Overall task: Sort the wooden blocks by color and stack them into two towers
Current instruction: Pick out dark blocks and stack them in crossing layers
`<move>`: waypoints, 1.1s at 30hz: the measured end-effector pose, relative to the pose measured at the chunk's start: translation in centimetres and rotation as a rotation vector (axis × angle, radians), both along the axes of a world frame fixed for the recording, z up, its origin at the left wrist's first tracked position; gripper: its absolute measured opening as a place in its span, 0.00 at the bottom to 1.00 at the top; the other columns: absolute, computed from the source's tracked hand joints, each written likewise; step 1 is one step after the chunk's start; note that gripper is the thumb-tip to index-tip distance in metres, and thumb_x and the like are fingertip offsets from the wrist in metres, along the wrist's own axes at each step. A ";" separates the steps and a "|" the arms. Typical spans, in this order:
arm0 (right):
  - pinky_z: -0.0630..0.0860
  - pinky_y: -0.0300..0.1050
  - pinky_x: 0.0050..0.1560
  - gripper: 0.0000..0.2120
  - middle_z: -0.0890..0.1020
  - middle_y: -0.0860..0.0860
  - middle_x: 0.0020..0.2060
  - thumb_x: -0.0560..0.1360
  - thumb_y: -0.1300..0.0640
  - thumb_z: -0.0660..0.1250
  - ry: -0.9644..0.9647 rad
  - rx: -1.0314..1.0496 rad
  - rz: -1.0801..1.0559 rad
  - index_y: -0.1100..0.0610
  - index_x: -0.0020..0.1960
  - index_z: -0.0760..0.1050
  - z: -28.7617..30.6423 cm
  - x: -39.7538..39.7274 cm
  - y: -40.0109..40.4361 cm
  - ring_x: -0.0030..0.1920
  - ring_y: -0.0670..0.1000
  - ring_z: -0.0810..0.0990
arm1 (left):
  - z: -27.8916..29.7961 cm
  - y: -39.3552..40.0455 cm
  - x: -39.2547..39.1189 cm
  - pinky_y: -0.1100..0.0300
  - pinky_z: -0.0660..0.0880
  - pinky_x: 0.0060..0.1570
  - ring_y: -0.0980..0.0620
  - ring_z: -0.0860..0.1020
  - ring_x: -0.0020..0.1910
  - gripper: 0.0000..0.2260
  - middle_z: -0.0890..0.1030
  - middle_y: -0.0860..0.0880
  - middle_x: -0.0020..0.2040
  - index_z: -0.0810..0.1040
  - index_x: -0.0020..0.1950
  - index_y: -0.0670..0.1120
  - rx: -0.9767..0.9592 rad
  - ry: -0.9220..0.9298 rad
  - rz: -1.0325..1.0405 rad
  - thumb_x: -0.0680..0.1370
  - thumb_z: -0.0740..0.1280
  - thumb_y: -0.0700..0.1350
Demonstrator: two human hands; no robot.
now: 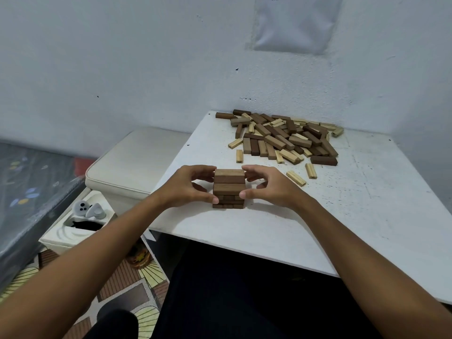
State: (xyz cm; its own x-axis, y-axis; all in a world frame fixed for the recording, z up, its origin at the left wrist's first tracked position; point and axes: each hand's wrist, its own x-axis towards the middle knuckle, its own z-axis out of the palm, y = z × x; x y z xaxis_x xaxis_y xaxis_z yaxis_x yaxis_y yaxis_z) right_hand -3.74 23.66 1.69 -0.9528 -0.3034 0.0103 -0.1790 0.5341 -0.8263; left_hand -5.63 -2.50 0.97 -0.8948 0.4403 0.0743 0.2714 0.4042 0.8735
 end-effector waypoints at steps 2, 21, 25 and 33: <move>0.77 0.45 0.57 0.40 0.78 0.47 0.61 0.64 0.42 0.75 0.002 0.000 -0.006 0.50 0.73 0.68 0.2 0.2 0.1 0.60 0.44 0.76 | 0.0 -0.3 -0.1 0.52 0.81 0.51 0.55 0.79 0.60 0.47 0.82 0.50 0.59 0.73 0.70 0.43 -0.003 -0.015 0.014 0.54 0.82 0.54; 0.80 0.40 0.48 0.12 0.82 0.48 0.47 0.75 0.61 0.71 0.222 0.005 -0.241 0.58 0.59 0.80 2.8 -7.8 6.4 0.48 0.45 0.80 | 3.5 5.9 -10.6 0.67 0.75 0.48 0.60 0.77 0.55 0.30 0.79 0.54 0.59 0.75 0.67 0.49 -0.259 0.214 -0.014 0.69 0.71 0.61; 0.77 0.43 0.53 0.13 0.82 0.49 0.51 0.75 0.60 0.70 0.275 0.159 -0.329 0.55 0.59 0.80 2.3 -11.5 6.7 0.52 0.47 0.79 | 2.2 8.1 -13.8 0.56 0.71 0.60 0.52 0.74 0.62 0.24 0.78 0.49 0.63 0.76 0.67 0.46 -0.376 0.275 -0.026 0.73 0.74 0.51; 0.51 0.64 0.73 0.36 0.60 0.51 0.75 0.68 0.40 0.73 0.201 0.662 -0.021 0.42 0.73 0.66 1.7 -15.6 5.1 0.76 0.54 0.47 | 0.4 9.8 -16.2 0.45 0.65 0.66 0.50 0.65 0.70 0.33 0.73 0.51 0.69 0.74 0.69 0.49 -0.529 0.312 -0.057 0.66 0.66 0.61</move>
State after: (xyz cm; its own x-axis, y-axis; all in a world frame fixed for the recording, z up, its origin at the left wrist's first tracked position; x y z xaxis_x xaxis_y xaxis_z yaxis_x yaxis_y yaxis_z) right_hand -19.30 28.78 3.38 -0.9577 -0.2878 0.0059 -0.2781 0.9197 -0.2770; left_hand -21.84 7.32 1.38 -0.8398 0.5358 0.0873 0.5161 0.7380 0.4347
